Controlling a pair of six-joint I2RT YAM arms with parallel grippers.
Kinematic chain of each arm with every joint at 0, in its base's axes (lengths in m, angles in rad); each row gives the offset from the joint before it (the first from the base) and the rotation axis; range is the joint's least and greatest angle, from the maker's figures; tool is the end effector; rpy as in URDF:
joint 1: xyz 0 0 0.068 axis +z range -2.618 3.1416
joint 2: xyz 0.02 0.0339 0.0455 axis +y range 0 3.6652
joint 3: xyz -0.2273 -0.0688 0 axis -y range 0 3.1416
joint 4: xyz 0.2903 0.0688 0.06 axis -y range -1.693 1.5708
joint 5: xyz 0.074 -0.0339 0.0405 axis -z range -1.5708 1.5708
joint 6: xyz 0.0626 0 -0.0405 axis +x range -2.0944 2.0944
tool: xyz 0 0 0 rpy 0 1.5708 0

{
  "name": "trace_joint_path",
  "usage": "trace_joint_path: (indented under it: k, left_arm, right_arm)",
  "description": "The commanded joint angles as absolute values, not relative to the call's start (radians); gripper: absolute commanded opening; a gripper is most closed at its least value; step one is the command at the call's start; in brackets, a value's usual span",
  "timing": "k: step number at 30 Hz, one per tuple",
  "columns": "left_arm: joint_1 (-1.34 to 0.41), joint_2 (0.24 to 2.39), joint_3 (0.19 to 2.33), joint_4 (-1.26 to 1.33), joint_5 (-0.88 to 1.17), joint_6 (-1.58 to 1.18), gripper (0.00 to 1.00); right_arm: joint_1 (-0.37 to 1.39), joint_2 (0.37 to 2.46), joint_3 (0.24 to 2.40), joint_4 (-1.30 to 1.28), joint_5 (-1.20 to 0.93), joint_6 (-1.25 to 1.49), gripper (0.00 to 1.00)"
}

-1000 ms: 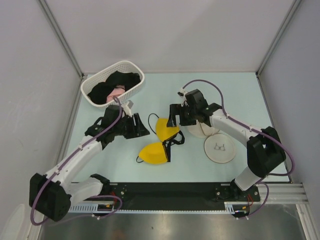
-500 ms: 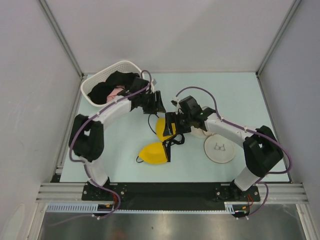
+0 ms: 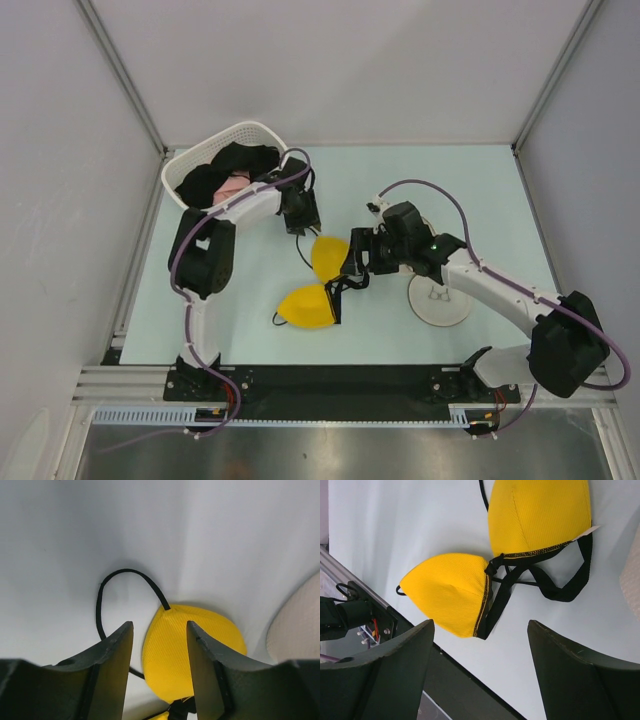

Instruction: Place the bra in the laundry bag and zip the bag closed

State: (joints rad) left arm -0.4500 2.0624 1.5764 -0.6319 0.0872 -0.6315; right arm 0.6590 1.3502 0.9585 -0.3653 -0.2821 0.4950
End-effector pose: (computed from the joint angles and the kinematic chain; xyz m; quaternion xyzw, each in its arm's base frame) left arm 0.4223 -0.2101 0.1087 -0.0785 0.9704 -0.1519 0.1704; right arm 0.2731 0.2336 0.1878 -0.1299 0.9016 0.3220 0.2580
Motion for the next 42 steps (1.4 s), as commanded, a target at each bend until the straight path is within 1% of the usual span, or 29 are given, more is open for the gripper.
trace_joint_path:
  k: [1,6,11,14,15,18,23,26,27,28,30,31,34,38,42]
  left_arm:
    - [-0.465,2.097,1.646,-0.66,0.002,-0.701,0.52]
    - [-0.48,2.128,1.677,-0.663,0.002,-0.715,0.52]
    - [-0.506,2.193,1.756,-0.676,0.002,-0.719,0.51]
    - [-0.511,2.212,1.767,-0.68,0.002,-0.718,0.47]
    - [-0.509,2.214,1.764,-0.68,0.002,-0.716,0.43]
    - [-0.509,2.21,1.758,-0.68,0.002,-0.709,0.38]
    - [-0.511,2.209,1.758,-0.683,-0.031,-0.703,0.34]
    - [-0.511,2.218,1.767,-0.683,-0.028,-0.684,0.21]
    - [-0.511,2.217,1.773,-0.684,-0.025,-0.67,0.08]
    - [-0.511,2.206,1.773,-0.68,-0.023,-0.661,0.0]
    - [-0.509,2.189,1.776,-0.651,-0.006,-0.599,0.0]
    - [-0.508,2.175,1.778,-0.641,0.067,-0.572,0.0]
    - [-0.509,2.09,1.763,-0.623,0.127,-0.489,0.0]
    - [-0.509,1.941,1.594,-0.52,0.182,-0.471,0.0]
    - [-0.508,1.833,1.494,-0.457,0.225,-0.46,0.0]
  right_arm:
    - [0.658,1.301,0.936,-0.336,-0.245,0.517,0.8]
    - [0.658,1.285,0.92,-0.327,-0.247,0.525,0.8]
    - [0.658,1.275,0.908,-0.321,-0.25,0.532,0.8]
    - [0.66,1.263,0.896,-0.321,-0.252,0.535,0.79]
    - [0.66,1.252,0.891,-0.322,-0.25,0.535,0.8]
    - [0.658,1.236,0.884,-0.328,-0.241,0.534,0.8]
    - [0.658,1.229,0.882,-0.336,-0.239,0.531,0.8]
    - [0.658,1.227,0.882,-0.334,-0.241,0.534,0.8]
    - [0.658,1.229,0.881,-0.331,-0.242,0.534,0.8]
    - [0.658,1.232,0.877,-0.33,-0.245,0.534,0.8]
    - [0.658,1.238,0.877,-0.33,-0.258,0.52,0.8]
    - [0.657,1.241,0.879,-0.331,-0.265,0.508,0.82]
    - [0.643,1.25,0.884,-0.331,-0.301,0.447,0.87]
    - [0.595,1.276,0.887,-0.29,-0.426,0.362,0.91]
    - [0.583,1.304,0.919,-0.264,-0.453,0.29,0.94]
